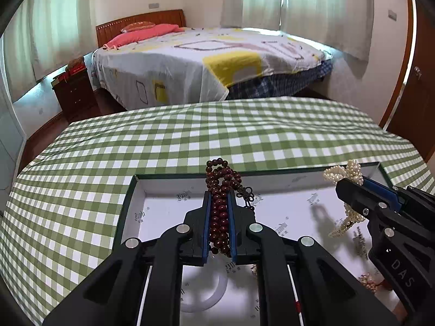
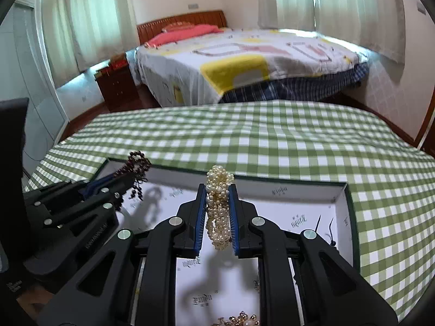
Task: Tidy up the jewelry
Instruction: 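Carry the bead bracelet and pearl strand into the tray while both tools open to release them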
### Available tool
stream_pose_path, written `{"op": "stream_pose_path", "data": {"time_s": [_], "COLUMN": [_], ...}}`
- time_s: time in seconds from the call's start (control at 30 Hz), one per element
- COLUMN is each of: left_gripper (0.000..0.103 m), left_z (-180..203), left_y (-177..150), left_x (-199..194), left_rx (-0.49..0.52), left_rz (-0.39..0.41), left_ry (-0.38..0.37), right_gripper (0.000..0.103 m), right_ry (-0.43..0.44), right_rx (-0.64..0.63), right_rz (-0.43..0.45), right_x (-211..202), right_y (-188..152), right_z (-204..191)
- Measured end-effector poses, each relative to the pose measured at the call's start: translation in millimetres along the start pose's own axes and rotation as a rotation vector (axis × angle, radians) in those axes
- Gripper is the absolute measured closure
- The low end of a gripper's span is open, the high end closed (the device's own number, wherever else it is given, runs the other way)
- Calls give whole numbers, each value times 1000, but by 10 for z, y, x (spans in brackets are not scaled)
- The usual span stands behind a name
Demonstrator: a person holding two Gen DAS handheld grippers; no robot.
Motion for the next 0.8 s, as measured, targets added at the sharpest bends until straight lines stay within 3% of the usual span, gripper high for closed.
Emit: {"op": "stream_pose_path", "data": {"time_s": [0.63,0.77,0.8], "left_gripper": [90,76,71], "left_z": [-35,-31,-35], "left_y": [-141,-156,-158], "left_x": [228,229,227], "left_rx": [3,6,5], "left_rz": [-158,-160,-159], "left_ry": [29,34,34], "right_gripper": [85,84,77], "right_ry": [29,33,35], "right_rx": [19,20,19], "right_rz": [-126,-131,-133], "right_x": [221,233,237], "right_y": [-132,-135,-137], "right_z": [-41,-32,-38]}}
Point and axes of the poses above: each gripper's, at about its wrist camera, not at the fingertips, and x roughly the way its jaws point, z to its right, y to its top, the point moved 8 cm from there along x, roughly the way its jaws point, and after that the axes turned 15 degrees about -x, right-handed, at the moved point
